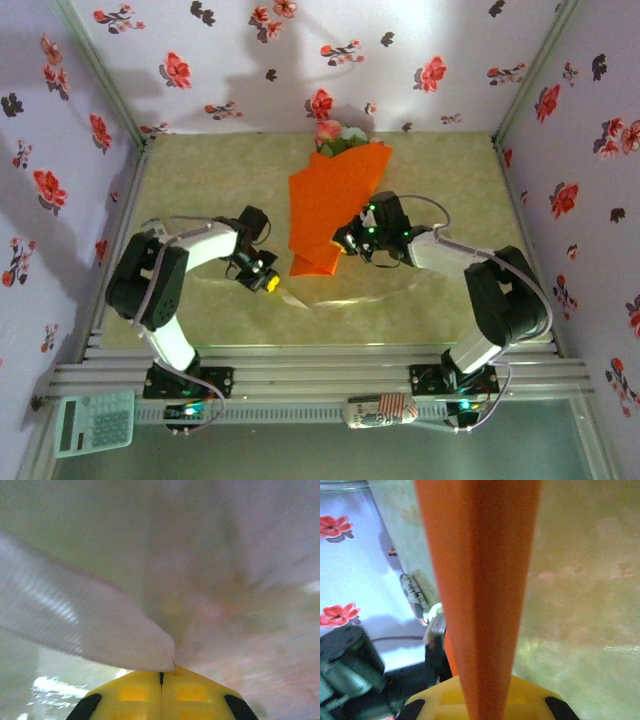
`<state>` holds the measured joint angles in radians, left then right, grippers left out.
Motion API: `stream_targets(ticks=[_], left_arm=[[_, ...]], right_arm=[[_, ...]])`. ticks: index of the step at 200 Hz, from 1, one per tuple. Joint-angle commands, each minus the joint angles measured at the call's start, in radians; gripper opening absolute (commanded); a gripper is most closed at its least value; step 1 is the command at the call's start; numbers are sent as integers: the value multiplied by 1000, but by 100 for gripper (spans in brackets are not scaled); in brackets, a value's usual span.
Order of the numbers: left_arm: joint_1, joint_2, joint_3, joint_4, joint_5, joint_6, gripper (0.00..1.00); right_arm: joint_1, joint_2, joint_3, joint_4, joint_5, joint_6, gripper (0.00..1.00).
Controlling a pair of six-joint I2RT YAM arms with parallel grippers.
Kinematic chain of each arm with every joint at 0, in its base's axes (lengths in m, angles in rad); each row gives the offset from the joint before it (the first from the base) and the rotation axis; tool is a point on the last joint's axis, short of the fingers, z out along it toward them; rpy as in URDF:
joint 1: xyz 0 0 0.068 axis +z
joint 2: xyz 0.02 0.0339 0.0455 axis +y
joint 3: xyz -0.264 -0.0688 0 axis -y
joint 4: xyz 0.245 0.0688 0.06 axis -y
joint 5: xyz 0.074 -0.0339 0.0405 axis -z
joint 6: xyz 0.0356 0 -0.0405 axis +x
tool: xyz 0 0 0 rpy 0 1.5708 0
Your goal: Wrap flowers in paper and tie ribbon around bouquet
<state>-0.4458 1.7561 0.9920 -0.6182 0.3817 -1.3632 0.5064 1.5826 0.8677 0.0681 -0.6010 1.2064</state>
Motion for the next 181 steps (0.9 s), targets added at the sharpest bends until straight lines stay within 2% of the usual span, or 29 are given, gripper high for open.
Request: stream_targets(ticks=[1,54,104,145,153,158,171,181], left_arm=[[89,122,109,267,-112,26,0],[162,331,416,232,-96,27,0],[204,362,487,203,-71,63,0],[216,366,497,159,-24,61,0],[216,351,492,122,-33,58,5],[216,334,487,92,-50,54,11],[218,278,464,35,-104,46,18],[219,234,453,-5,-137,43,31]], right_arm=[[-16,-29,29,-63,-49,51,0],[24,-74,-42,-4,-59,128,0],[98,-54,-164,122,-14,197,0],[109,34,-195,152,-1,177,0],[106,42,-180,88,10,144,7],[104,42,-165,30,25,118,13],[100,23,-124,-131,85,43,30],[98,-3,-73,-286,153,-12,45]])
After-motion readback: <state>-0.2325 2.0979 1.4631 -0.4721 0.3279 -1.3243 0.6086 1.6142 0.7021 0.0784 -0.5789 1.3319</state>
